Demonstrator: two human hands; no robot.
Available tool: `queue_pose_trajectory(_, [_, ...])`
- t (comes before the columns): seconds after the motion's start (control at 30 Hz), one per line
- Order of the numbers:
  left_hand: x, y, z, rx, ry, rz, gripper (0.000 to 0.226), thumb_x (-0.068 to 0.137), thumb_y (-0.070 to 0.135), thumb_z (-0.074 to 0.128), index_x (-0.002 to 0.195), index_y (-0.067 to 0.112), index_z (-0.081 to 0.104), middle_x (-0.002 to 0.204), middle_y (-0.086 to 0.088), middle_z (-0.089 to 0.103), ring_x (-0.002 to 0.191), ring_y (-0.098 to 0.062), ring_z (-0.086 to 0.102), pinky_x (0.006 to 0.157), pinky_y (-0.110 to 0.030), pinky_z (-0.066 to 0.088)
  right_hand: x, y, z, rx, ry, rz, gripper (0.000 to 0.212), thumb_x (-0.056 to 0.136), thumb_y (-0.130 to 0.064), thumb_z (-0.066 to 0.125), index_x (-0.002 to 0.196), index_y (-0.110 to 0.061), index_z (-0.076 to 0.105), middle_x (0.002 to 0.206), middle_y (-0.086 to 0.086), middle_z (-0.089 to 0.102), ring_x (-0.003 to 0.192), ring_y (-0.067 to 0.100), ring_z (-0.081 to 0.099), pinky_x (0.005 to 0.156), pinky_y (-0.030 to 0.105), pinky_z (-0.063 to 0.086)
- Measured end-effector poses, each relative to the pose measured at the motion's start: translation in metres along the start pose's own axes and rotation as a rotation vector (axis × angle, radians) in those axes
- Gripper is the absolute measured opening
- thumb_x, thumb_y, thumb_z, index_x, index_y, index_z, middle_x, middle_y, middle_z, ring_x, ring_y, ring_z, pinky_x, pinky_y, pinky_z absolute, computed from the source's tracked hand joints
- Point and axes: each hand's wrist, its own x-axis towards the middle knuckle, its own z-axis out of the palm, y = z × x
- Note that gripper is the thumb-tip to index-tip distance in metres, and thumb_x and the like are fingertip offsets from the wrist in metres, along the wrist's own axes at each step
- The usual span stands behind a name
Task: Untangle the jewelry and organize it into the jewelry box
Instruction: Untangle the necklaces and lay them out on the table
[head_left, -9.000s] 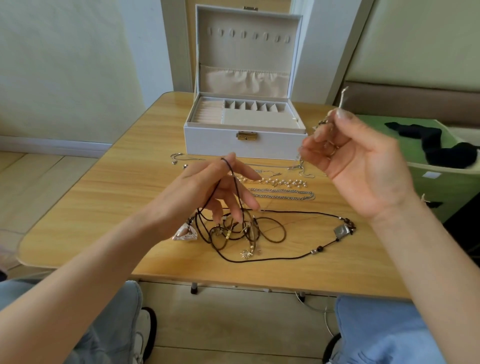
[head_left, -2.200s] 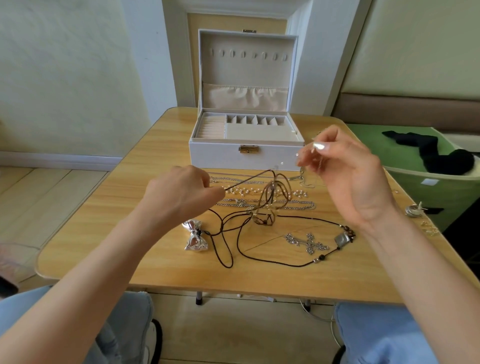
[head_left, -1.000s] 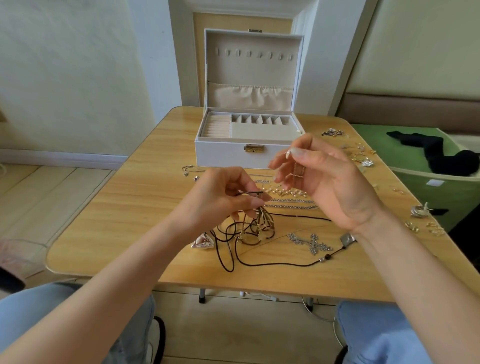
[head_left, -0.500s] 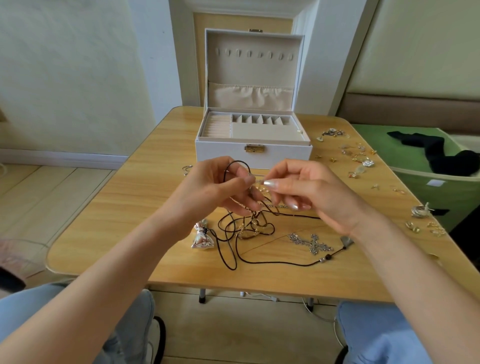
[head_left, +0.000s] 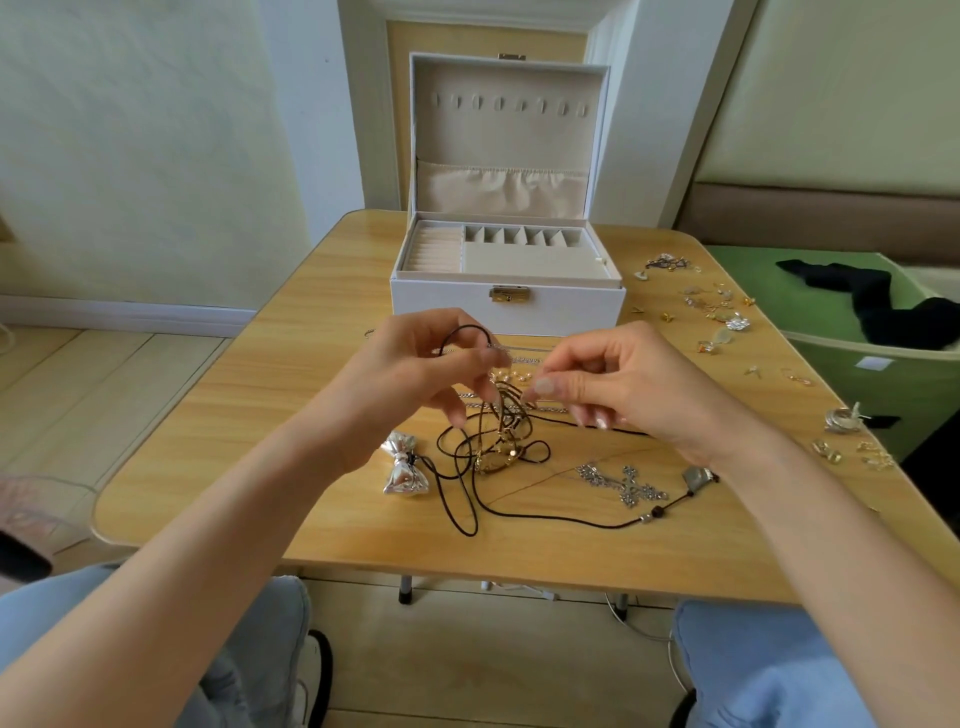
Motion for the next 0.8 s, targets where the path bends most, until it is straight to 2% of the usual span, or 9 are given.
queue_pose_trajectory(0.1, [0.0, -0.001, 0.001, -0.029, -0.029, -0.016, 0.012, 0.086, 0.007, 0.056, 0.087, -0.005, 0.056, 0.079, -0.007, 0.067, 0.066, -0.014, 0.065, 0.057, -0.021, 0.051, 0.001, 0.0, 0.0, 0.108, 0.006, -0.054, 0.021, 0.075, -0.029, 0.062, 0.077, -0.01, 0.07, 0.068, 0.004, 0.066, 0.059, 0.013, 0.056, 0.053, 0.021, 0.045])
queue_pose_trajectory(0.17, [0.001, -0.003, 0.002, -0.012, -0.02, -0.013, 0.012, 0.09, 0.006, 0.052, 0.083, -0.002, 0.058, 0.075, -0.007, 0.066, 0.064, -0.015, 0.063, 0.058, -0.023, 0.052, 0.001, -0.001, 0.001, 0.171, 0.015, -0.072, 0.023, 0.077, -0.028, 0.06, 0.078, -0.006, 0.068, 0.07, 0.006, 0.067, 0.061, 0.015, 0.058, 0.056, 0.021, 0.048])
queue_pose_trajectory(0.33, [0.001, -0.003, 0.006, 0.029, -0.004, 0.003, 0.019, 0.092, 0.011, 0.051, 0.081, 0.001, 0.062, 0.066, -0.006, 0.061, 0.054, -0.013, 0.056, 0.052, -0.022, 0.048, 0.002, 0.0, 0.006, 0.173, 0.075, -0.051, 0.03, 0.074, -0.032, 0.063, 0.082, -0.004, 0.068, 0.053, 0.002, 0.057, 0.046, 0.01, 0.042, 0.044, 0.015, 0.034])
queue_pose_trajectory(0.47, [0.002, -0.005, 0.006, 0.039, 0.008, 0.014, 0.023, 0.092, 0.014, 0.051, 0.079, 0.001, 0.065, 0.058, 0.001, 0.056, 0.051, -0.011, 0.051, 0.048, -0.019, 0.044, 0.003, -0.002, 0.007, 0.177, 0.097, -0.036, 0.026, 0.072, -0.032, 0.065, 0.078, -0.007, 0.069, 0.052, 0.002, 0.052, 0.044, 0.009, 0.036, 0.044, 0.013, 0.03])
queue_pose_trajectory(0.57, [0.002, -0.005, 0.007, 0.029, 0.006, 0.013, 0.023, 0.093, 0.015, 0.051, 0.078, 0.002, 0.064, 0.061, -0.002, 0.057, 0.051, -0.011, 0.052, 0.048, -0.019, 0.044, 0.003, -0.002, 0.008, 0.201, 0.108, -0.023, 0.026, 0.073, -0.033, 0.064, 0.075, -0.008, 0.069, 0.056, 0.003, 0.057, 0.047, 0.01, 0.035, 0.045, 0.014, 0.03])
queue_pose_trajectory(0.67, [0.002, -0.006, 0.007, -0.03, -0.025, 0.008, 0.02, 0.092, 0.015, 0.049, 0.081, 0.001, 0.059, 0.067, -0.01, 0.062, 0.056, -0.017, 0.061, 0.052, -0.023, 0.05, 0.002, -0.001, 0.012, 0.267, 0.1, -0.001, 0.02, 0.078, -0.028, 0.062, 0.075, -0.009, 0.066, 0.071, 0.005, 0.068, 0.048, 0.009, 0.044, 0.044, 0.015, 0.033])
queue_pose_trajectory(0.8, [0.002, -0.006, 0.005, -0.021, -0.041, 0.017, 0.019, 0.093, 0.016, 0.048, 0.085, 0.0, 0.054, 0.072, -0.016, 0.065, 0.06, -0.024, 0.066, 0.056, -0.028, 0.055, 0.003, 0.002, 0.017, 0.398, 0.073, 0.076, 0.017, 0.089, -0.02, 0.057, 0.078, -0.009, 0.062, 0.08, 0.007, 0.067, 0.054, 0.016, 0.057, 0.046, 0.019, 0.045])
